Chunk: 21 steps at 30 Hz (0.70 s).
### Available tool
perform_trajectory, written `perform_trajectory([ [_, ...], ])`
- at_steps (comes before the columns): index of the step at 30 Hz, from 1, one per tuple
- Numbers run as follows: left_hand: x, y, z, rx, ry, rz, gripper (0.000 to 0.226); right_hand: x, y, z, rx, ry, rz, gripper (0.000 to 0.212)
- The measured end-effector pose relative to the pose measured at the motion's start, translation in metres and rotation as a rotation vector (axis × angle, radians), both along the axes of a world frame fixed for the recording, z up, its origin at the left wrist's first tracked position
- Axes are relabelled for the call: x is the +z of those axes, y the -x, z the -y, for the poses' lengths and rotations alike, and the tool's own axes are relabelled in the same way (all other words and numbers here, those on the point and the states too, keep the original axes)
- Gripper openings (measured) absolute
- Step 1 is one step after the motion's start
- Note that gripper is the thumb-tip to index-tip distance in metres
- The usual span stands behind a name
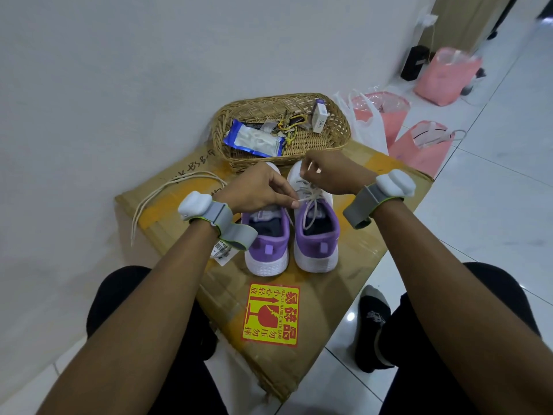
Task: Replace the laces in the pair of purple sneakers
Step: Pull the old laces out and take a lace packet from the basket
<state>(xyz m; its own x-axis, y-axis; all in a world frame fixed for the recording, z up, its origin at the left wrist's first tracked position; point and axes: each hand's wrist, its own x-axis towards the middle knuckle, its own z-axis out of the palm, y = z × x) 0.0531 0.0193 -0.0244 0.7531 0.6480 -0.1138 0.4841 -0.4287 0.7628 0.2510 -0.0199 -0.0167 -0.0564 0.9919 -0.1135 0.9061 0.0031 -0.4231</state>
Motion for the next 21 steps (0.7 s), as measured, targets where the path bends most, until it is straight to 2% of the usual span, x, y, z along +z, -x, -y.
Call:
perform_trajectory([
  [4, 0.001, 0.001, 0.002, 0.005, -0.024, -0.012, 0.013, -0.005, 0.005, -0.005, 0.03, 0.059, 0.157, 0.028],
  [8, 0.009, 0.004, 0.005, 0.021, 0.011, 0.038, 0.012, -0.009, 0.004, -0.01, 0.009, 0.096, 0.145, 0.027],
  [10, 0.016, 0.009, 0.005, 0.019, 0.063, 0.068, 0.011, -0.008, 0.001, -0.011, -0.124, 0.034, 0.116, 0.025],
  [13, 0.024, 0.02, -0.001, 0.059, 0.056, 0.041, 0.007, -0.011, -0.008, -0.01, -0.415, -0.198, 0.159, 0.021],
  [16, 0.021, 0.032, -0.016, 0.216, -0.003, 0.045, 0.006, -0.014, -0.02, -0.012, -0.651, -0.314, 0.155, 0.022],
  [19, 0.013, 0.037, -0.027, 0.427, -0.018, 0.091, 0.01, -0.015, -0.036, -0.011, -0.708, -0.304, 0.05, 0.03],
  [21, 0.009, 0.04, -0.032, 0.59, -0.123, 0.096, 0.015, -0.018, -0.048, -0.008, -0.758, -0.31, -0.006, 0.031],
])
